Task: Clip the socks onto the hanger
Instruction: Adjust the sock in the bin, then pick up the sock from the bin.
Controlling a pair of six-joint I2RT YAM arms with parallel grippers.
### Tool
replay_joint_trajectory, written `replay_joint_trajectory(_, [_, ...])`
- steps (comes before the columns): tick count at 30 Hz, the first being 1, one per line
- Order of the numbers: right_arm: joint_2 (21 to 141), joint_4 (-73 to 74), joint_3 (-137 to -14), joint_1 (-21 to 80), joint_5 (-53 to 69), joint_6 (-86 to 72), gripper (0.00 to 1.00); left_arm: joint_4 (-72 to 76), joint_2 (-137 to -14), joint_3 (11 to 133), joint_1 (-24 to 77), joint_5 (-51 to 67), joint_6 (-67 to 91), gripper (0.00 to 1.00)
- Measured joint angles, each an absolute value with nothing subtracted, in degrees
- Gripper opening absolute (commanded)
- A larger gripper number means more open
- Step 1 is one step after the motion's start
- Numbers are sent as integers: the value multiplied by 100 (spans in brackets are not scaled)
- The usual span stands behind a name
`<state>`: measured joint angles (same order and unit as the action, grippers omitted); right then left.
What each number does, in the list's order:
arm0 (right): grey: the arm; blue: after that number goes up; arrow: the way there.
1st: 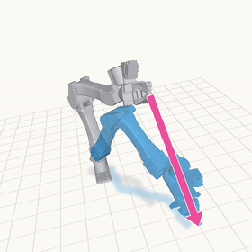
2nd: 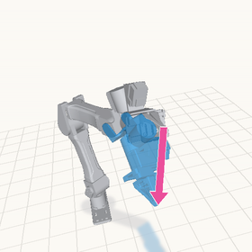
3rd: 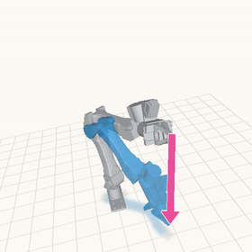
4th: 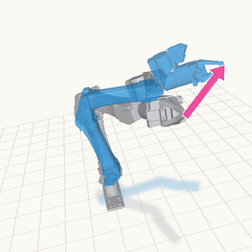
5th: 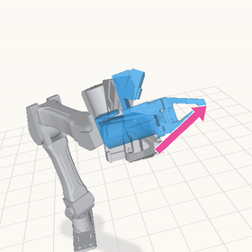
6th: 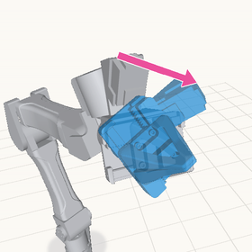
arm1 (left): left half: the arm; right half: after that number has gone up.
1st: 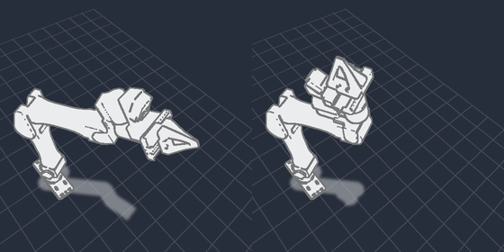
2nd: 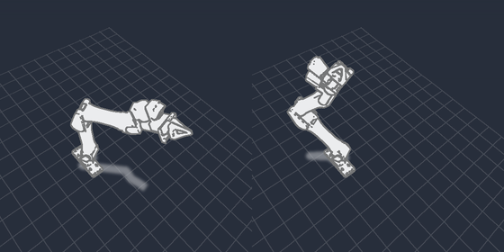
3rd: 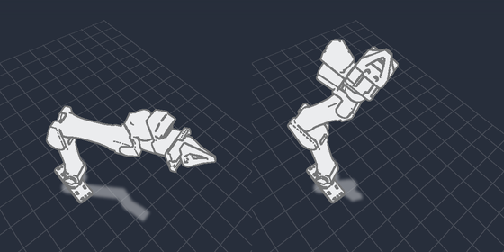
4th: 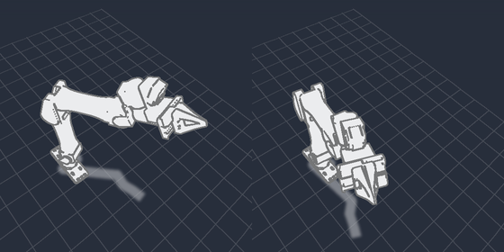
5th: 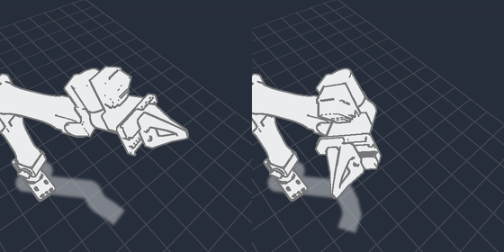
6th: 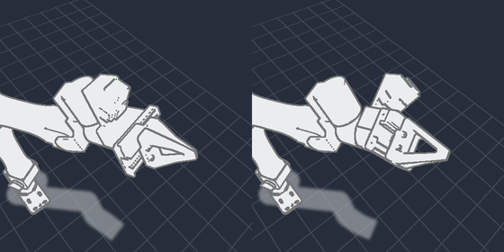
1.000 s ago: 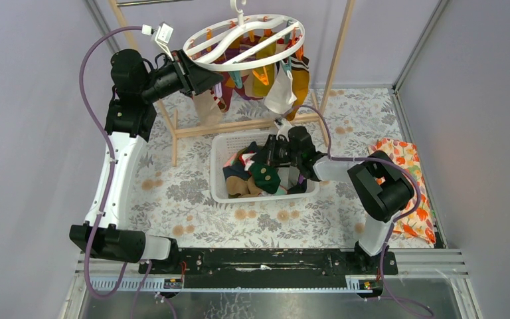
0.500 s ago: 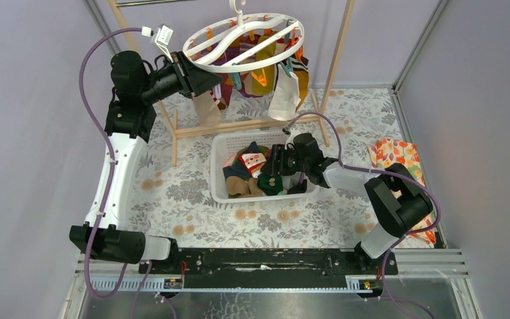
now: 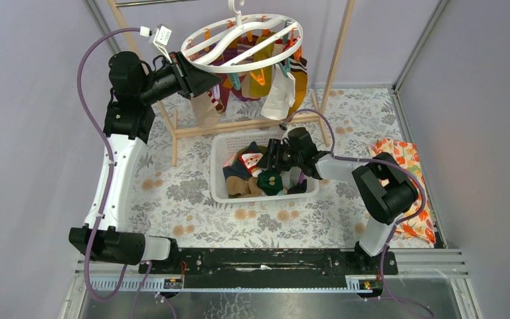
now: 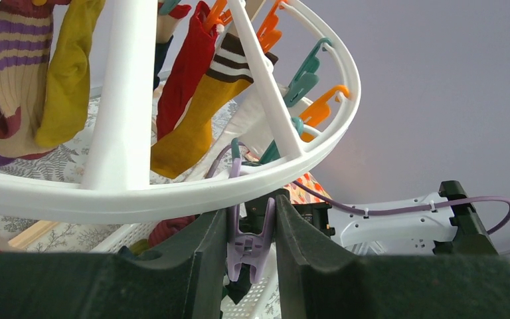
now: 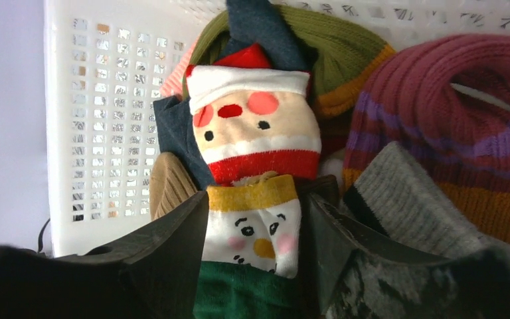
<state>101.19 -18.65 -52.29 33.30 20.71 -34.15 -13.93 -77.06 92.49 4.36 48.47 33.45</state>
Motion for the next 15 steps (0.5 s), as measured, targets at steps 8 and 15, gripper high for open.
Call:
replay_joint_trajectory(8, [10304, -2115, -5256, 3249, 2206, -3789, 32, -1393, -7695, 9249, 432, 4851, 3286, 0])
replay_joint_trajectory(15, [10324, -2692, -5142, 3221, 2357, -4158, 10, -1396, -7666, 9247, 432, 4858, 3282, 0])
